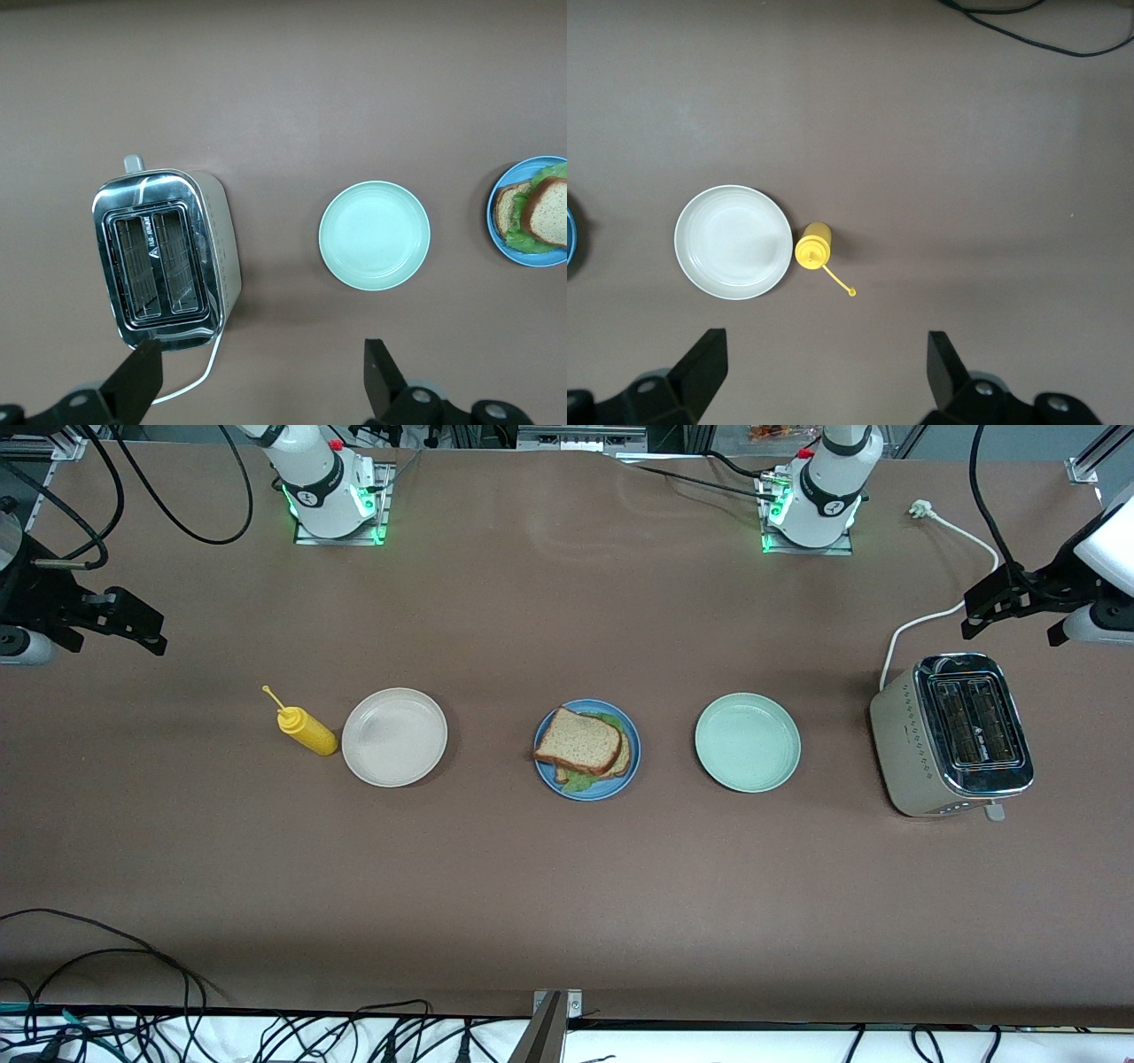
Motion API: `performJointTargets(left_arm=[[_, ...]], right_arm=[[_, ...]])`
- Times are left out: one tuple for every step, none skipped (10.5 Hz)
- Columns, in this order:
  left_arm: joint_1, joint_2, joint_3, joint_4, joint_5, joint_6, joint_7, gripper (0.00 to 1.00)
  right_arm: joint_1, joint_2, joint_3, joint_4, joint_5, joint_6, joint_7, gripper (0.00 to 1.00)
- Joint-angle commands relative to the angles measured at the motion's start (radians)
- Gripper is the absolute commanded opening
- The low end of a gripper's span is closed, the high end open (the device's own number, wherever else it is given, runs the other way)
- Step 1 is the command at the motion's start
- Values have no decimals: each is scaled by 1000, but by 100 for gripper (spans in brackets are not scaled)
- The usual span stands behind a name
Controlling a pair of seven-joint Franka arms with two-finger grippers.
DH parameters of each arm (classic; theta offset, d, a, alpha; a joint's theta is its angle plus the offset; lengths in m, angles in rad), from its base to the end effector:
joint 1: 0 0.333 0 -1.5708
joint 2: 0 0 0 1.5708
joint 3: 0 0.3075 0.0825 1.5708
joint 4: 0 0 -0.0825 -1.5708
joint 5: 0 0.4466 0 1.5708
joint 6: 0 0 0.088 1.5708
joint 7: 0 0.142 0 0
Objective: Make sandwich in blue plate with both arms
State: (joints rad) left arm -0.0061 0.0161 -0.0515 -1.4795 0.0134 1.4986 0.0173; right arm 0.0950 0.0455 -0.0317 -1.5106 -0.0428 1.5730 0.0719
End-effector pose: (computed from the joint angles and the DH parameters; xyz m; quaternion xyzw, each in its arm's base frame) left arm 0.6141 -0.0332 0.6132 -0.9993 0.0369 -0.0016 0.0062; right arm 0.6312 0.0343 0.5851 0.9997 -0.0044 0.0099 0.0215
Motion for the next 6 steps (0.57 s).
performJointTargets(left_arm=[[0, -15, -13, 7, 33, -18, -16, 100], [0, -15, -16, 7, 33, -20, -28, 100], [3, -12, -22, 8, 31, -21, -28, 100], [3, -10, -24, 8, 34, -21, -28, 100], [3, -12, -24, 7, 33, -24, -28, 100], [3, -10, -21, 8, 33, -24, -30, 100]], right_arm=[[-3, -6, -4, 9, 23, -4, -9, 100], [-1, -4, -4, 7, 24, -8, -6, 100], [-3, -4, -5, 9, 24, -7, -4, 100], [-1, -6, -2, 9, 24, -11, 2, 100], [-1, -6, -1, 9, 26, -11, 5, 100], [-1, -6, -2, 9, 40, -11, 8, 100]])
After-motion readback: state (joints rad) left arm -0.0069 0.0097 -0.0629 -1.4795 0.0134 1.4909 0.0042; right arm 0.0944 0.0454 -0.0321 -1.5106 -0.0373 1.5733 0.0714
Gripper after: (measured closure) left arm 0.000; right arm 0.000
